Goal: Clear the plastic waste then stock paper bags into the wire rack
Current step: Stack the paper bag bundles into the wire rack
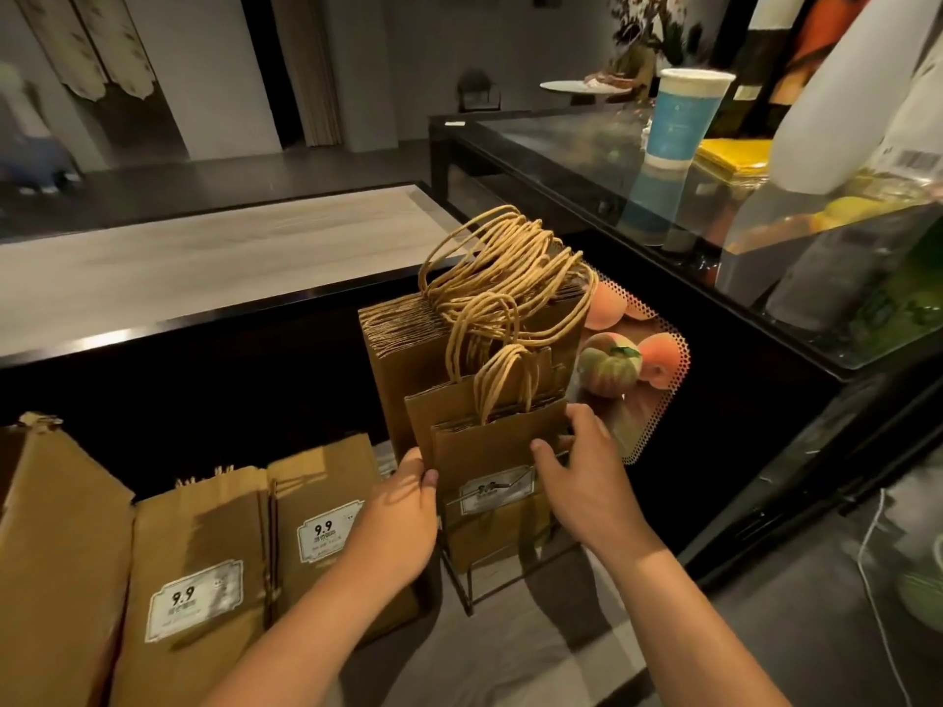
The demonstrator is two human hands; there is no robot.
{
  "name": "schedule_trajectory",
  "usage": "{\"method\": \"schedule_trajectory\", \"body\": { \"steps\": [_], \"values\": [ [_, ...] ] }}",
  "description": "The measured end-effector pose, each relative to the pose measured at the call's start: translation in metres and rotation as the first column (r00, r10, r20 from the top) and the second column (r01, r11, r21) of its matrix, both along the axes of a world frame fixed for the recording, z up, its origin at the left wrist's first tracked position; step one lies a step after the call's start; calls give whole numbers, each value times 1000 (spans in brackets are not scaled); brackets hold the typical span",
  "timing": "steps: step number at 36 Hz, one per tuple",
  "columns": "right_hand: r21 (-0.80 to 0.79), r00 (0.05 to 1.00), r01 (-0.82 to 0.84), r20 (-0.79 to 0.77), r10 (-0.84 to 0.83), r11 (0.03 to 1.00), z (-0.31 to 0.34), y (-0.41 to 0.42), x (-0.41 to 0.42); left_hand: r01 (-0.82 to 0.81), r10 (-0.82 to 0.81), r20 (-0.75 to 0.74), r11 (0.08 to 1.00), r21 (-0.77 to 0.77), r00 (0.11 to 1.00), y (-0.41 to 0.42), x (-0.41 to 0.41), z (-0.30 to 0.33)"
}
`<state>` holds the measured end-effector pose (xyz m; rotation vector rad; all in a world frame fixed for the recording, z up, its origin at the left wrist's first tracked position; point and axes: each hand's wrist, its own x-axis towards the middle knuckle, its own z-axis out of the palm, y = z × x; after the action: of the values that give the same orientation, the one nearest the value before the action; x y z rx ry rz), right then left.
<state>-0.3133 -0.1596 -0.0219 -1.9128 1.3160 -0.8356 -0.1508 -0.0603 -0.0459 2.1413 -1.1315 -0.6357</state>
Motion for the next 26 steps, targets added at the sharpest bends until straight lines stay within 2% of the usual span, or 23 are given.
{"method": "schedule_trajectory", "body": {
  "steps": [2, 5, 7, 9, 10, 11, 12, 13, 15, 16, 19, 23, 26],
  "values": [
    [53, 998, 4, 66, -7, 999, -1, -1, 2, 11, -14, -77, 999, -42, 997, 2, 4, 2],
    [87, 989, -22, 148, 9, 996, 0, -2, 0, 47, -50, -43, 996, -70, 998, 0, 13, 1],
    [74, 984, -49, 174, 35, 996, 1, -2, -2, 135, -134, 20, 987, -91, 991, 4, 18, 6],
    [64, 981, -70, 184, 57, 995, -1, -2, -5, 195, -180, 156, 978, -80, 971, 8, 27, 5],
    [64, 980, -78, 189, 65, 995, -2, -2, -6, 279, -253, 213, 955, -105, 944, 8, 33, -5],
    [64, 978, -85, 194, 71, 994, -3, -2, -6, 319, -275, 344, 945, -75, 898, 3, 42, -19],
    [64, 978, -89, 196, 75, 994, -4, -2, -6, 279, -258, 368, 960, -4, 893, 0, 45, -20],
    [63, 977, -91, 197, 77, 994, -5, -3, -6, 331, -311, 437, 943, 33, 844, -7, 48, -27],
    [67, 976, -105, 197, 90, 992, -7, -5, -6, 367, -354, 449, 928, 61, 820, -19, 38, -18],
    [75, 974, -119, 203, 102, 990, -7, -6, -5, 355, -355, 406, 931, 78, 842, -21, 32, -11],
    [98, 970, -145, 211, 122, 985, -6, -10, -6, 169, -150, 277, 985, -46, 949, -20, 18, 15],
    [123, 963, -139, 247, 106, 983, -10, -12, -10, 182, -154, 323, 981, -60, 934, -13, 23, 19],
    [166, 966, -126, 244, 83, 978, -12, -16, -12, 24, 39, 231, 964, -265, 972, 1, 20, 31]
  ]
}}
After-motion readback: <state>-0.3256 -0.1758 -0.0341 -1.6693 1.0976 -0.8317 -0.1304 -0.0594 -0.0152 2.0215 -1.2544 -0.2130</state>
